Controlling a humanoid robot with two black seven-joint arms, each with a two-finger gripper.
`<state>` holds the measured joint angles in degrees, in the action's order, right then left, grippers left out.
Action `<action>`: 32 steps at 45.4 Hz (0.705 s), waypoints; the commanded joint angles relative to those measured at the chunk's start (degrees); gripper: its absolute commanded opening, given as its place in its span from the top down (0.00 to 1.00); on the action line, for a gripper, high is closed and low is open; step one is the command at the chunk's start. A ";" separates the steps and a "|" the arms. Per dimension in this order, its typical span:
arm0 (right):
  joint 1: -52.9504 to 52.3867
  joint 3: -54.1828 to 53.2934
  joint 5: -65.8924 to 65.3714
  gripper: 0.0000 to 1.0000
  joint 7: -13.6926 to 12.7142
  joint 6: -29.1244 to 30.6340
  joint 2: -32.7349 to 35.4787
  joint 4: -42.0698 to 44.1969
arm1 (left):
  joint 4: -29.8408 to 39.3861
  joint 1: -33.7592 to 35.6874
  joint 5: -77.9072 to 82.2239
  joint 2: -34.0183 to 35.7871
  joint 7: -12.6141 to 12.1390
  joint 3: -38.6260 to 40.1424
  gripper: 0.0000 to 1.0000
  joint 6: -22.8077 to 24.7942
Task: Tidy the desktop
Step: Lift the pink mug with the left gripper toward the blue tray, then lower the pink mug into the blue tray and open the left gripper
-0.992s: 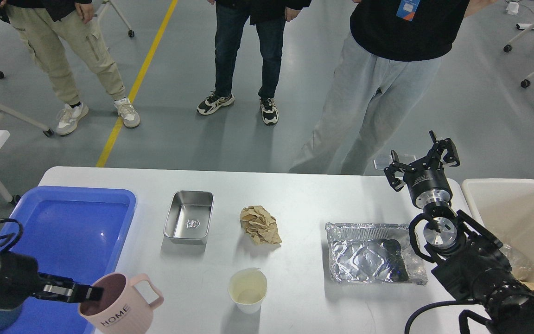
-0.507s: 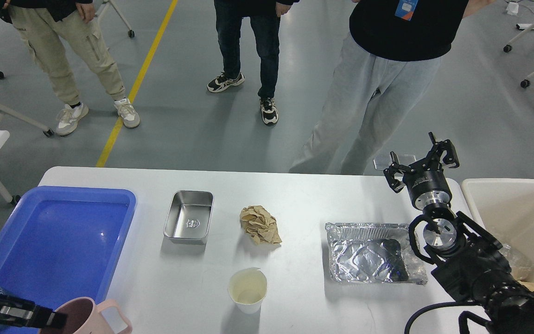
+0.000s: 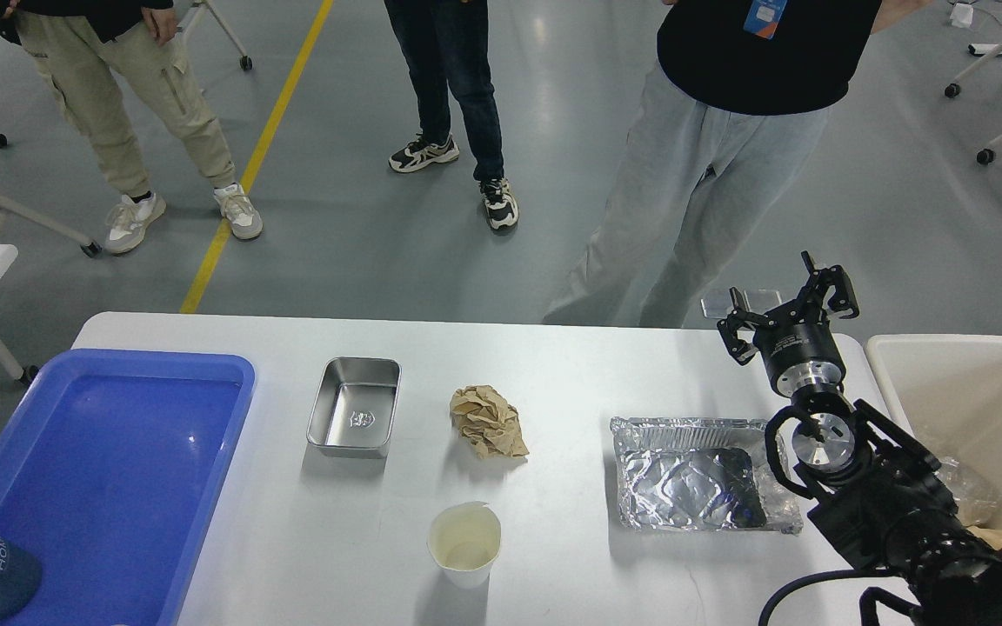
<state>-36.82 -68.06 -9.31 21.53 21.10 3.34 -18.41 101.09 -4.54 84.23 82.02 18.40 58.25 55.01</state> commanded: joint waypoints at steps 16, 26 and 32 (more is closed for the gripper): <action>-0.01 0.12 0.00 0.00 0.00 0.00 -0.61 -0.05 | -0.10 -0.03 -6.70 3.67 0.50 17.33 0.93 -0.01; -0.01 0.12 0.00 0.00 0.00 0.00 -0.44 -0.05 | -0.10 0.06 -9.16 7.19 0.50 19.88 0.93 -0.01; -0.10 0.12 0.00 0.00 0.00 0.00 -0.44 -0.05 | -0.10 0.32 -11.80 9.83 0.50 20.67 0.93 -0.01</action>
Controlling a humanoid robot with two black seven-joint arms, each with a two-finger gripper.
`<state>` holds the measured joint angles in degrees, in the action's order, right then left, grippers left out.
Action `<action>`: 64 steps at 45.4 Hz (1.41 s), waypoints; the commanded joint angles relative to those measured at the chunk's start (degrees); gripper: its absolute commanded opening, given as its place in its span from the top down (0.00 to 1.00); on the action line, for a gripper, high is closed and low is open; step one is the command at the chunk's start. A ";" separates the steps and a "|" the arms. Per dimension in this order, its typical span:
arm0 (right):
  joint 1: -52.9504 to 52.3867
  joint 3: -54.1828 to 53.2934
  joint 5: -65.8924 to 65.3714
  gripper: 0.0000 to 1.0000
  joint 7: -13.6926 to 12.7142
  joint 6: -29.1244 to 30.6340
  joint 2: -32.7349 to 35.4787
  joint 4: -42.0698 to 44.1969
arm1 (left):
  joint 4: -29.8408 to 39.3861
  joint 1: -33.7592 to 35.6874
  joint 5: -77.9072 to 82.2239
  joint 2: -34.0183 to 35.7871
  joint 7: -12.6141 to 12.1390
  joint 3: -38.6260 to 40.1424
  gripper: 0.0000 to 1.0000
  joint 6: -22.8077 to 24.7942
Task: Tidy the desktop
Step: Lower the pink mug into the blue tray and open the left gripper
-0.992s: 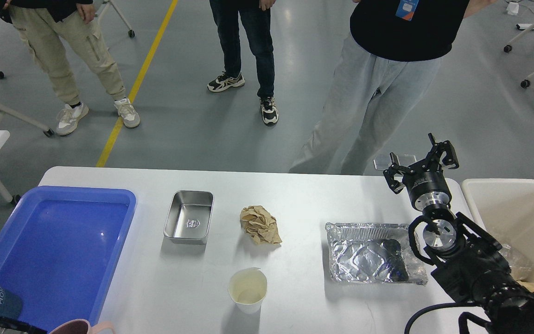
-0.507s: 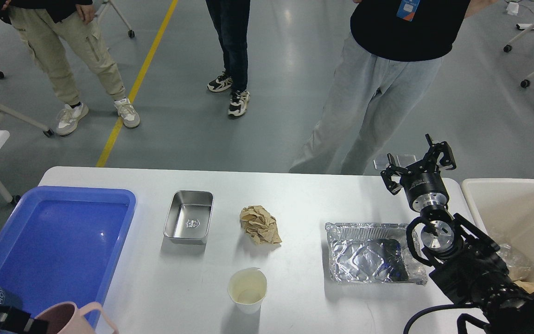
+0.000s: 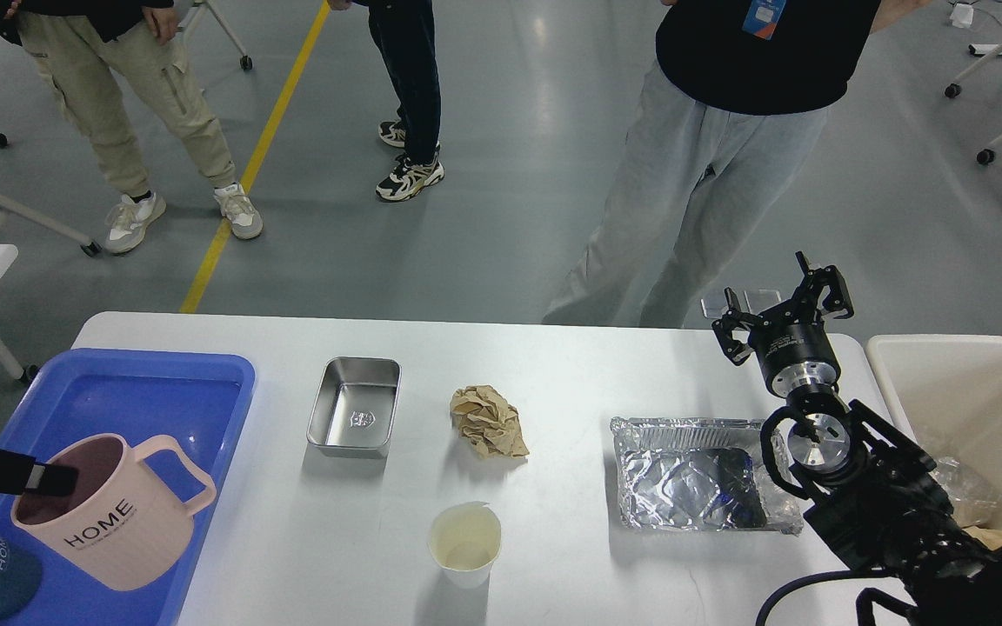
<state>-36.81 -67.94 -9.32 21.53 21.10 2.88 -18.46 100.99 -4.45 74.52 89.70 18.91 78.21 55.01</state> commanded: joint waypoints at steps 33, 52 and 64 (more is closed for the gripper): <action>-0.10 0.00 0.00 0.00 0.00 0.00 0.02 0.00 | -8.34 5.59 -4.21 2.06 -0.10 -1.65 0.93 -0.01; -0.72 0.00 0.00 0.00 0.00 0.00 0.02 0.00 | -22.06 5.24 -2.10 -4.53 -0.19 -13.07 0.92 -8.15; -0.81 0.00 -0.09 0.00 0.00 0.00 0.02 0.00 | -27.25 4.80 -2.19 -9.80 0.07 -23.45 0.92 -20.81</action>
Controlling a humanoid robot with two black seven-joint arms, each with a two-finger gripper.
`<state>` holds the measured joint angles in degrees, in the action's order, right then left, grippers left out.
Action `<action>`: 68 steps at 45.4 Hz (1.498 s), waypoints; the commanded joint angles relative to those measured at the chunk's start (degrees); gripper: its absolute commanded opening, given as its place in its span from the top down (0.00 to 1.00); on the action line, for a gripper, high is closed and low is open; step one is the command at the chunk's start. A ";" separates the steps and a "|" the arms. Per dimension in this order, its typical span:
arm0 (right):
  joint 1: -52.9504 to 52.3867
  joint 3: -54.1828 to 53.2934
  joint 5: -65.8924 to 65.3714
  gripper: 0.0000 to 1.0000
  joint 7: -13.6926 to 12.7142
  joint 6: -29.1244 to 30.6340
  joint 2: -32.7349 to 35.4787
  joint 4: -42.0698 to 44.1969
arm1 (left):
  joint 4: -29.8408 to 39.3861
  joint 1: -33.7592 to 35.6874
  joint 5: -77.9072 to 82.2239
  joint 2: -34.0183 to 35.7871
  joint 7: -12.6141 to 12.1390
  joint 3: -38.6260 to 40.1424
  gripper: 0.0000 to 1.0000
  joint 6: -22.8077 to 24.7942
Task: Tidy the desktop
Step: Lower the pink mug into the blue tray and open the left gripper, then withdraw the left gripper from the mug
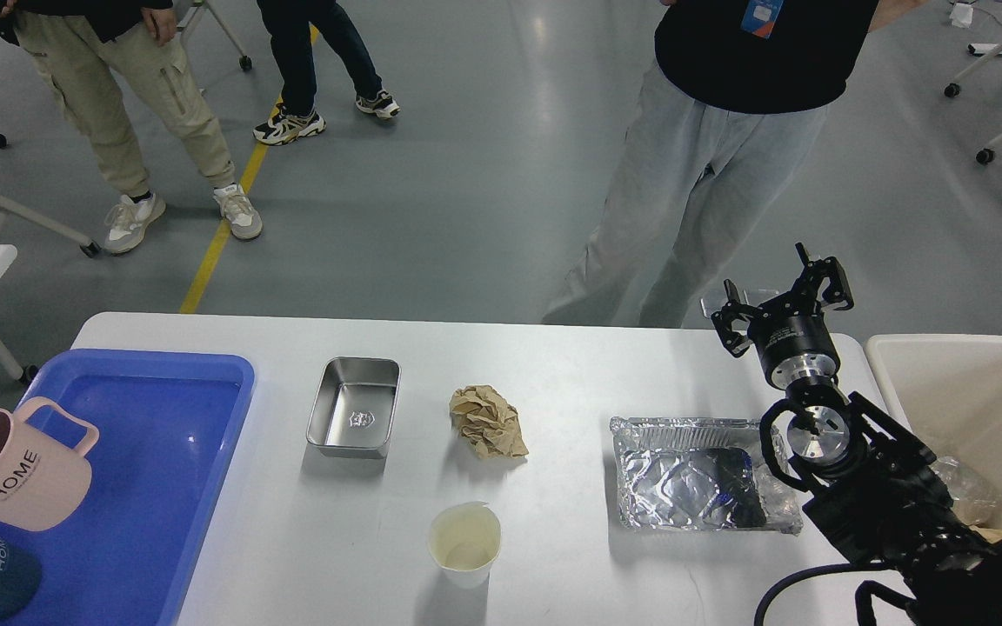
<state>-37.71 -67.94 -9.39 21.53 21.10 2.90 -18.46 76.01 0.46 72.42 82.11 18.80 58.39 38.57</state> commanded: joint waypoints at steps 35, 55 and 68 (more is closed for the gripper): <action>0.00 0.09 0.07 0.00 0.00 -0.27 -0.17 -0.70 | -6.49 -0.20 -0.08 -13.99 -4.12 -10.75 0.68 -14.05; -0.08 0.00 -0.02 0.00 0.00 -0.27 -0.17 -0.79 | -3.15 0.06 -1.58 -13.82 -5.62 -10.57 0.37 -11.59; 0.00 0.09 -0.02 0.00 -0.09 -0.44 -0.61 -1.67 | 8.97 -0.37 -6.41 -5.74 -4.21 -10.66 0.37 -7.19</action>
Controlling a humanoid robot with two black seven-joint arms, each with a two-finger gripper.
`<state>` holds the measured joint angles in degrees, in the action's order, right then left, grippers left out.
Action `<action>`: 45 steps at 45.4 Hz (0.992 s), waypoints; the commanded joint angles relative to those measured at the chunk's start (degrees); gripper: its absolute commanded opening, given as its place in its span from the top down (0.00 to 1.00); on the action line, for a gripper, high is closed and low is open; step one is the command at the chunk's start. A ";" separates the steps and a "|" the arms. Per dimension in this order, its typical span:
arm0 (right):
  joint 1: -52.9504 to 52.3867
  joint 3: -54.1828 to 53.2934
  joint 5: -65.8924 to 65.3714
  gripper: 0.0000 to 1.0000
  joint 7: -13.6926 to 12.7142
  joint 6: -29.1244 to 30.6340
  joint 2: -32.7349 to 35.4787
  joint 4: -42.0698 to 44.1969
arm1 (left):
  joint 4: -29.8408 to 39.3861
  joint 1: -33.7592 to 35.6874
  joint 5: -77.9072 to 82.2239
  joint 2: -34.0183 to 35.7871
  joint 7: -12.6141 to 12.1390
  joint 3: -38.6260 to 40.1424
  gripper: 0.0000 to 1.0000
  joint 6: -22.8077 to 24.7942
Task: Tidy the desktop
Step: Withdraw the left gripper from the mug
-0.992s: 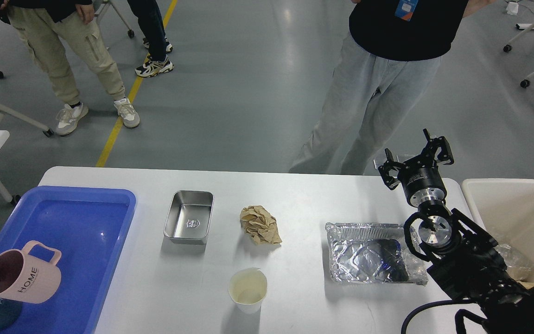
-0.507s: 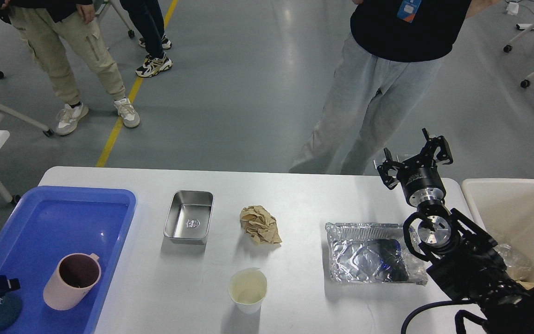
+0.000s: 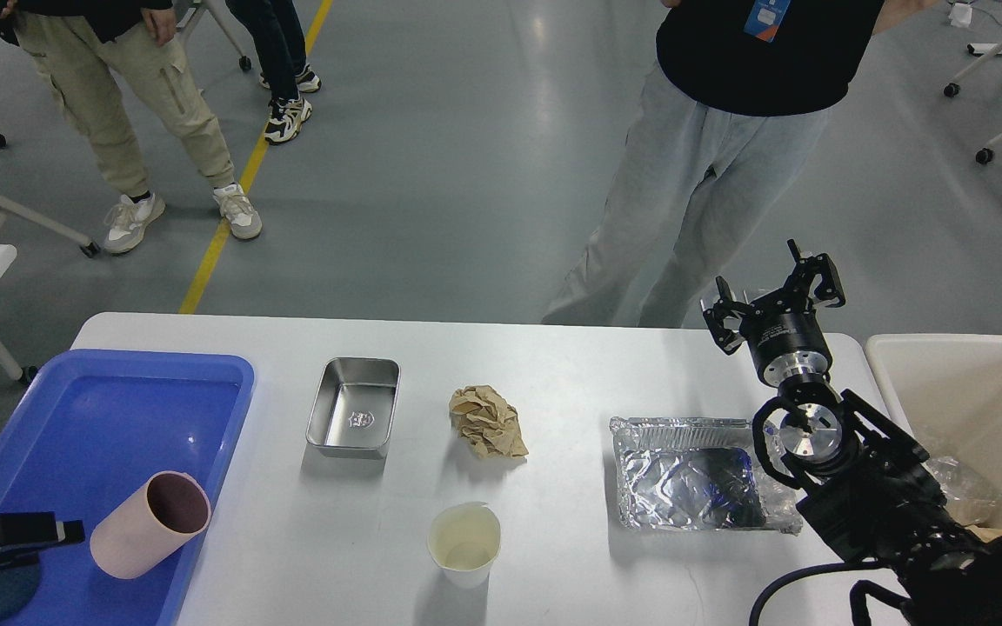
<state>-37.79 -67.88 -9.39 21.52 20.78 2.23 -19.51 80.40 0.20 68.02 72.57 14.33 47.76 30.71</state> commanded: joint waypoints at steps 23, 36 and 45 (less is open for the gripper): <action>-0.18 1.61 -0.02 0.00 -0.07 -0.30 -0.12 -0.88 | 17.95 1.20 -12.73 25.77 8.78 0.84 0.37 4.44; -0.27 1.70 -0.02 0.00 -0.07 -0.30 -0.12 -0.88 | 17.78 19.91 -17.57 32.02 7.73 0.49 0.36 17.00; -0.27 1.70 -0.02 0.00 0.02 -0.30 -0.21 -0.88 | 17.60 26.78 -17.66 31.84 3.78 0.14 0.36 19.38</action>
<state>-38.06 -66.18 -9.41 21.49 20.47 2.13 -20.40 98.05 24.50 50.48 104.44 20.41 47.91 49.44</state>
